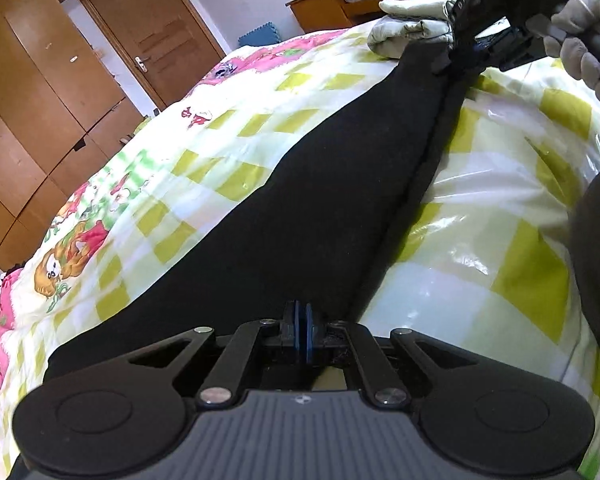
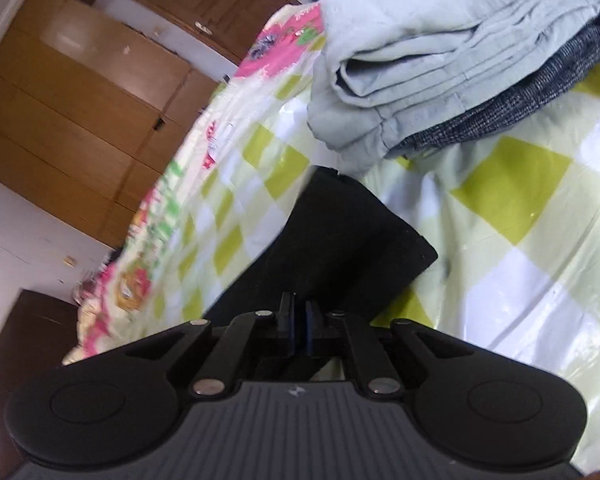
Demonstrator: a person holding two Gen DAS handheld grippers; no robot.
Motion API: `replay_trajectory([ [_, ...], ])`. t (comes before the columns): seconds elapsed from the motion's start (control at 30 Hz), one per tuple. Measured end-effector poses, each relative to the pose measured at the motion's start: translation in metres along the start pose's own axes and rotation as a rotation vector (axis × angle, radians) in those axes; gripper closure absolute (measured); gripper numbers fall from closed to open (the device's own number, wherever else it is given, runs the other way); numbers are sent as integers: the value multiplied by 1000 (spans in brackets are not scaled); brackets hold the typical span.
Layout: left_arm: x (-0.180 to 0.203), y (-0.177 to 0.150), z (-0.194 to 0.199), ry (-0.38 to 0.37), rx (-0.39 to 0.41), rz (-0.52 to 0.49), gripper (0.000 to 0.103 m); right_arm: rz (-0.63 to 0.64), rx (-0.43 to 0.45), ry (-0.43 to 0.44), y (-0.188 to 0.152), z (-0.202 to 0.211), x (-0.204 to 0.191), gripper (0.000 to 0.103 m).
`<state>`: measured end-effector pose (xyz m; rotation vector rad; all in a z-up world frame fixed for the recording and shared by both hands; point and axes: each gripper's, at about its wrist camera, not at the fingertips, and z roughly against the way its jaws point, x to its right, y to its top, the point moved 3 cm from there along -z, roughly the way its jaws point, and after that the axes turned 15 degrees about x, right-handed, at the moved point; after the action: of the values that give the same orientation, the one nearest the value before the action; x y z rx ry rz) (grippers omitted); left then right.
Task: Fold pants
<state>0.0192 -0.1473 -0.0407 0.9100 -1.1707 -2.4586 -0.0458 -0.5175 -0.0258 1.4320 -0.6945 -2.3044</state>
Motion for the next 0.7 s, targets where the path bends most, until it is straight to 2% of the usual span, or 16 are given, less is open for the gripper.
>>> replay_trajectory([
  [0.03,0,1,-3,0,-3,-2,85,-6,-1,11,3,-4,0,91],
  [0.1,0,3,-6,2,-2,-7,85,-13,-2,12,7,-14,-3,79],
  [0.17,1,5,-10,2,-3,-8,85,-16,-8,3,8,-24,-3,73],
  [0.23,4,6,-11,6,-4,-10,85,-30,-13,-12,7,-30,-2,85],
  [0.27,3,8,-11,5,-3,-9,85,-45,-16,2,7,-28,-1,97],
  [0.43,3,16,4,-1,31,-26,85,-62,40,115,21,17,-18,97],
  [0.53,6,19,13,-12,48,-35,85,-59,49,127,21,37,-19,97],
  [0.6,9,15,12,-20,40,-36,85,-28,35,86,14,34,-9,97],
  [0.7,15,3,2,-39,-4,-32,85,-11,-26,-49,1,9,23,93],
])
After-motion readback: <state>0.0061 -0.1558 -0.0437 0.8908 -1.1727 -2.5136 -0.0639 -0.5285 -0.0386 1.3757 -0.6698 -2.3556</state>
